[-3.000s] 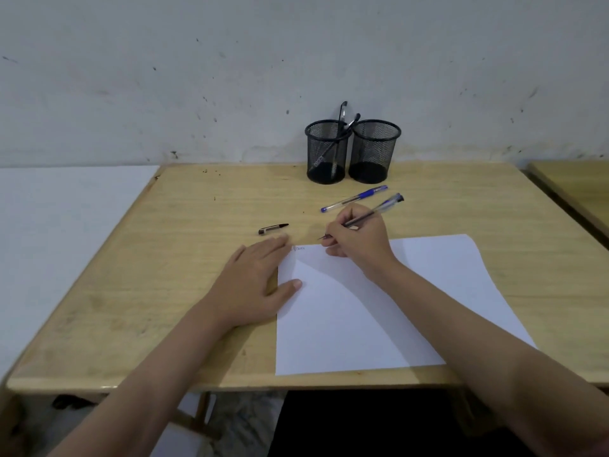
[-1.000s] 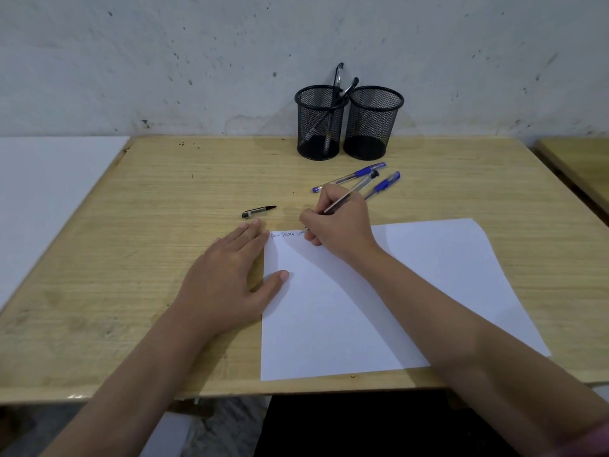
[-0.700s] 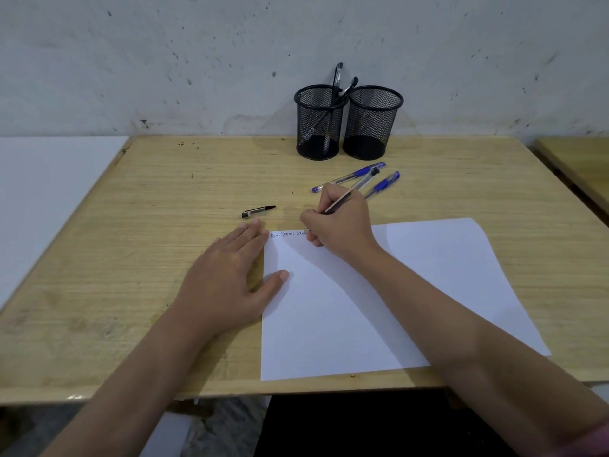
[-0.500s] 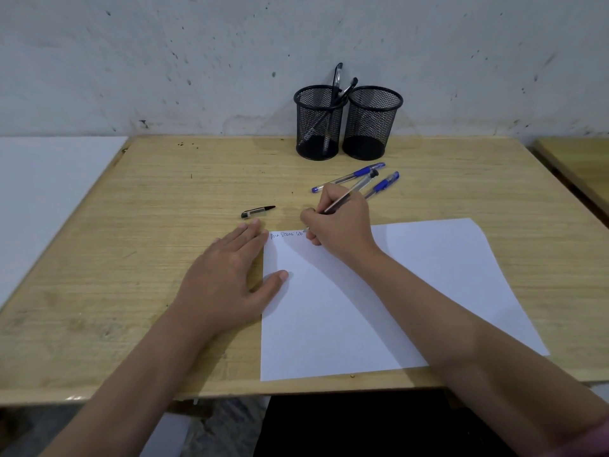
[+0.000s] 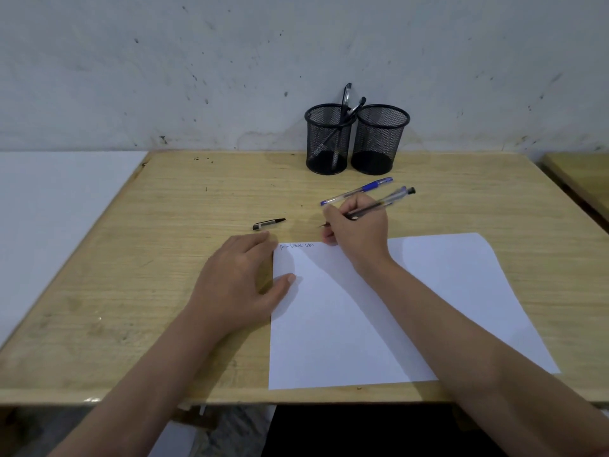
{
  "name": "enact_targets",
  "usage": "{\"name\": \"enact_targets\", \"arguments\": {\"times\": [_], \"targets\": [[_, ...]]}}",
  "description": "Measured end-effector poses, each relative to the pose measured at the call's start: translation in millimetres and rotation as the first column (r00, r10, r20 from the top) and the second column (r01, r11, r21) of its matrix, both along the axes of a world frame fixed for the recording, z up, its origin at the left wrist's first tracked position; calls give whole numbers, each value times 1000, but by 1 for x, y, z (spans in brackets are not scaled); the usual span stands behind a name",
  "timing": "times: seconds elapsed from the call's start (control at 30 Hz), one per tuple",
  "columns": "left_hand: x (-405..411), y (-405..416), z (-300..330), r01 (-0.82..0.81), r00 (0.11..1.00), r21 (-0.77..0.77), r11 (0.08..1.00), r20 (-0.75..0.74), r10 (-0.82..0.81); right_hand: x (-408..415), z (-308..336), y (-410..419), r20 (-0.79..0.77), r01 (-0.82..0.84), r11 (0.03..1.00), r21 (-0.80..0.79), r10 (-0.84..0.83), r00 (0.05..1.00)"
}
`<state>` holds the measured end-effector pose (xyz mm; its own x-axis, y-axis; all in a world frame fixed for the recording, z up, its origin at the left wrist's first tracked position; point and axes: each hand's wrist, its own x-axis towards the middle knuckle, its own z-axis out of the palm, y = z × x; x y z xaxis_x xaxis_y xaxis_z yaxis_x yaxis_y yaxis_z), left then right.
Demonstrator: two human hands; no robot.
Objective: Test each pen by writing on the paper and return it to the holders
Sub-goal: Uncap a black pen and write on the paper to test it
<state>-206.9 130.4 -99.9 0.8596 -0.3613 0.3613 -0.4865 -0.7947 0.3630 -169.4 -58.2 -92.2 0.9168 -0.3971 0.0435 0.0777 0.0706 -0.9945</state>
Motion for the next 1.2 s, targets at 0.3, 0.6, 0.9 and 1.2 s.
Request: {"name": "enact_targets", "arguments": {"times": [0.3, 0.6, 0.9, 1.2], "targets": [[55, -12, 1, -171, 985, -99, 980, -18, 170, 0, 17, -11, 27, -57, 996, 73, 55, 998], [50, -25, 20, -182, 976, -498, 848, -195, 95, -22, 35, -21, 126, -70, 996, -59, 77, 989], [20, -47, 59, -46, 988, -627, 778, -142, -55, -38, 51, -23, 240, -111, 991, -80, 127, 962], [2, -67, 70, 8, 992, -641, 767, -95, -89, -43, 51, -24, 238, -173, 977, -127, 199, 951]]}}
